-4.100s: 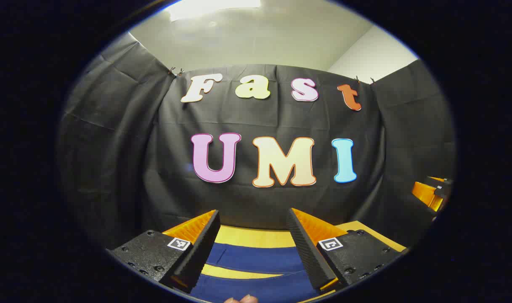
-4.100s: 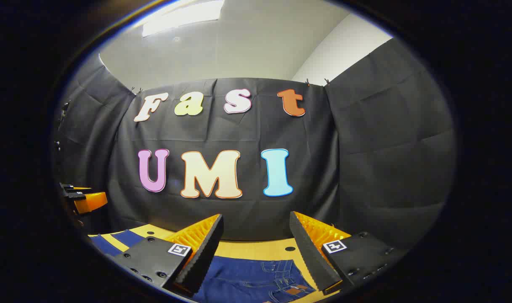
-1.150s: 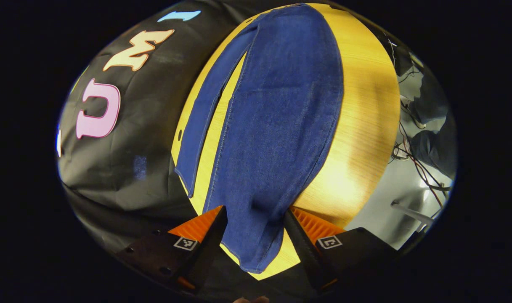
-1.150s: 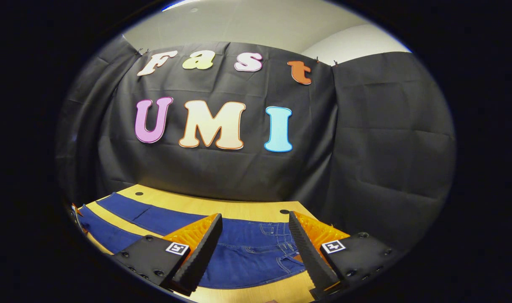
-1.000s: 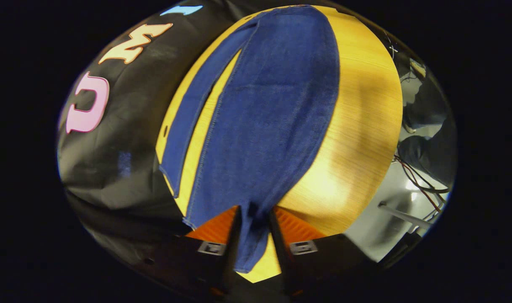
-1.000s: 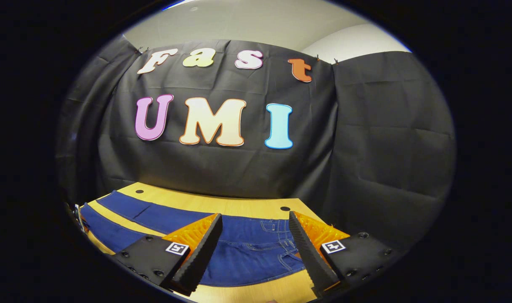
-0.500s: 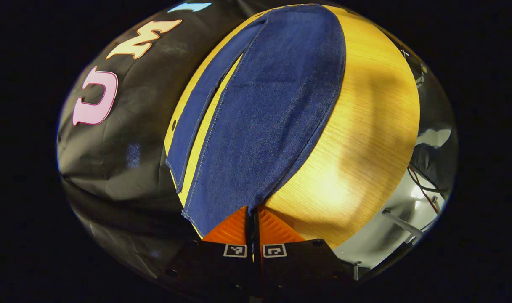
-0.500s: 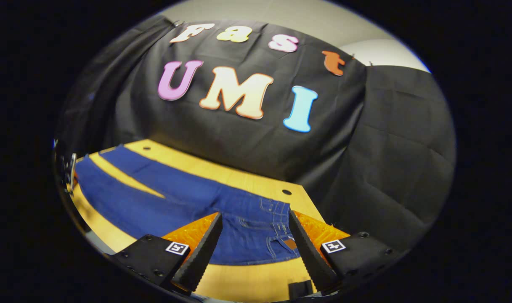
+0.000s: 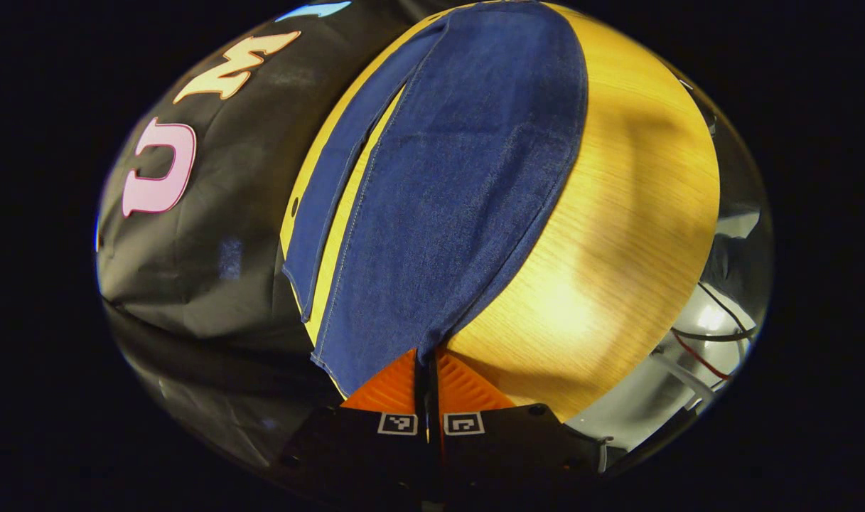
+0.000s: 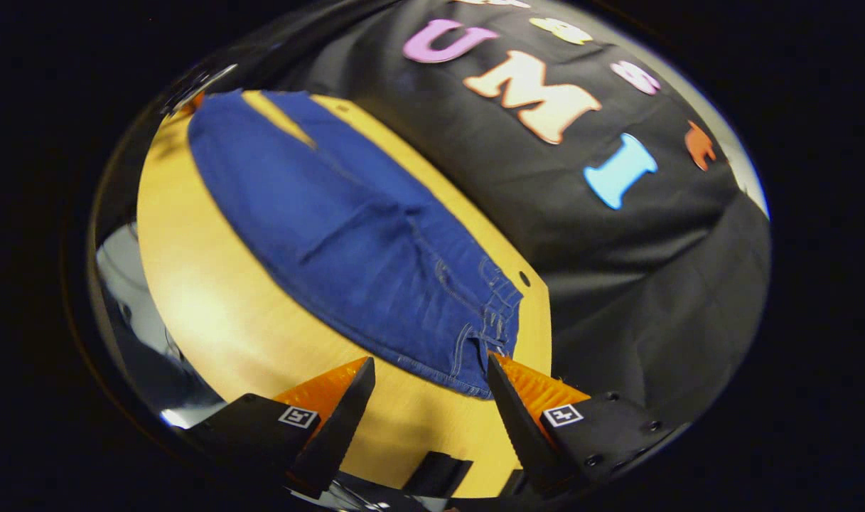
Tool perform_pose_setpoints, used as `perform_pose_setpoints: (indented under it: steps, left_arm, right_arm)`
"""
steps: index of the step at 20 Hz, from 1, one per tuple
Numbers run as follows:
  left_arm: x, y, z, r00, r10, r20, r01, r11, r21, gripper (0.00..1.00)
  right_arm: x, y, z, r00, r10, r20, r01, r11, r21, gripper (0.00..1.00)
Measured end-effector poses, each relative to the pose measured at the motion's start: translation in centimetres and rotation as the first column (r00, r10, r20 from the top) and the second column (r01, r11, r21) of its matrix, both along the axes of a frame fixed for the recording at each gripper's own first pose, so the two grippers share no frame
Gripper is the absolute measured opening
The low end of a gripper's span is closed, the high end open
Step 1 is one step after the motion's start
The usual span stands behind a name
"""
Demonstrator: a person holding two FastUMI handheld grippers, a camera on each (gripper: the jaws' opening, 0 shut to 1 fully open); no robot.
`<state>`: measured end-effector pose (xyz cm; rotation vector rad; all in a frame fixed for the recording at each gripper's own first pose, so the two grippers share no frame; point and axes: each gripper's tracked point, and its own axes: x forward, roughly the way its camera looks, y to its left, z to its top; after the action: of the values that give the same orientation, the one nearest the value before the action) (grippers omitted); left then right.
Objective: Grasp the waist and the cuffs of the jeans and fold them to make the two legs overlap; first hold the waist and fold one-third of the jeans toward the cuffs, then hold the cuffs and fold the remaining one-third in the same direction to finish folding.
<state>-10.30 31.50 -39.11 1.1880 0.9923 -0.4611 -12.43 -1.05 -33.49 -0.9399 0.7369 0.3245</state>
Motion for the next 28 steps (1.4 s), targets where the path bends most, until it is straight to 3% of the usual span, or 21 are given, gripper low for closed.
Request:
perform_pose_setpoints:
  steps: [6,10,11,13,15,17,18,20,21,22,24,28]
  left_arm:
    - [0.1,0.0,0.1,1.000,0.009,-0.002,-0.009,1.000,0.009,0.00]
    - [0.1,0.0,0.0,1.000,0.023,-0.008,-0.023,1.000,0.004,0.00]
    - [0.1,0.0,0.0,1.000,0.024,-0.010,-0.024,1.000,0.003,0.00]
    - [0.1,0.0,0.0,1.000,0.025,-0.011,-0.025,1.000,0.005,0.00]
    - [0.1,0.0,0.0,0.999,0.031,-0.008,-0.031,1.000,0.004,0.00]
    - [0.2,0.0,0.0,0.999,0.035,-0.006,-0.035,0.999,0.003,0.00]
    - [0.2,0.0,0.0,0.999,0.034,-0.007,-0.034,0.999,0.003,0.00]
    - [0.3,0.0,0.0,0.999,0.038,-0.008,-0.038,0.999,0.002,0.00]
    - [0.2,0.0,0.0,0.999,0.044,-0.008,-0.044,0.999,0.000,0.00]
    - [0.3,0.0,0.0,0.999,0.054,-0.006,-0.054,0.999,-0.006,0.00]
    - [0.4,-0.1,0.0,0.996,0.089,0.002,-0.088,0.996,-0.026,0.00]
    - [1.4,-0.5,0.8,0.977,0.213,0.031,-0.207,0.970,-0.125,0.00]
  right_arm:
    - [0.1,0.4,-3.6,0.988,0.106,-0.114,-0.116,0.990,-0.085,1.00]
    - [3.1,0.0,-4.9,0.988,0.083,-0.133,-0.095,0.992,-0.084,0.90]
    - [3.9,-0.1,-5.2,0.988,0.079,-0.136,-0.091,0.992,-0.086,0.93]
    - [5.2,0.0,-5.7,0.987,0.078,-0.140,-0.091,0.992,-0.090,0.90]
    - [6.1,0.0,-6.5,0.986,0.064,-0.154,-0.079,0.993,-0.090,0.78]
    - [6.4,0.3,-7.7,0.980,0.057,-0.193,-0.074,0.994,-0.079,0.75]
    - [6.1,0.7,-8.0,0.974,0.068,-0.214,-0.085,0.994,-0.072,0.51]
    - [6.3,0.7,-8.4,0.969,0.083,-0.231,-0.107,0.990,-0.095,0.34]
    - [6.5,0.7,-8.3,0.970,0.091,-0.226,-0.118,0.987,-0.110,0.02]
    - [6.4,0.4,-8.2,0.970,0.086,-0.226,-0.112,0.988,-0.107,0.11]
    - [6.6,0.4,-7.7,0.978,0.047,-0.204,-0.064,0.995,-0.078,0.03]
    - [7.4,0.7,-5.9,0.989,0.008,-0.148,-0.011,1.000,-0.019,0.03]
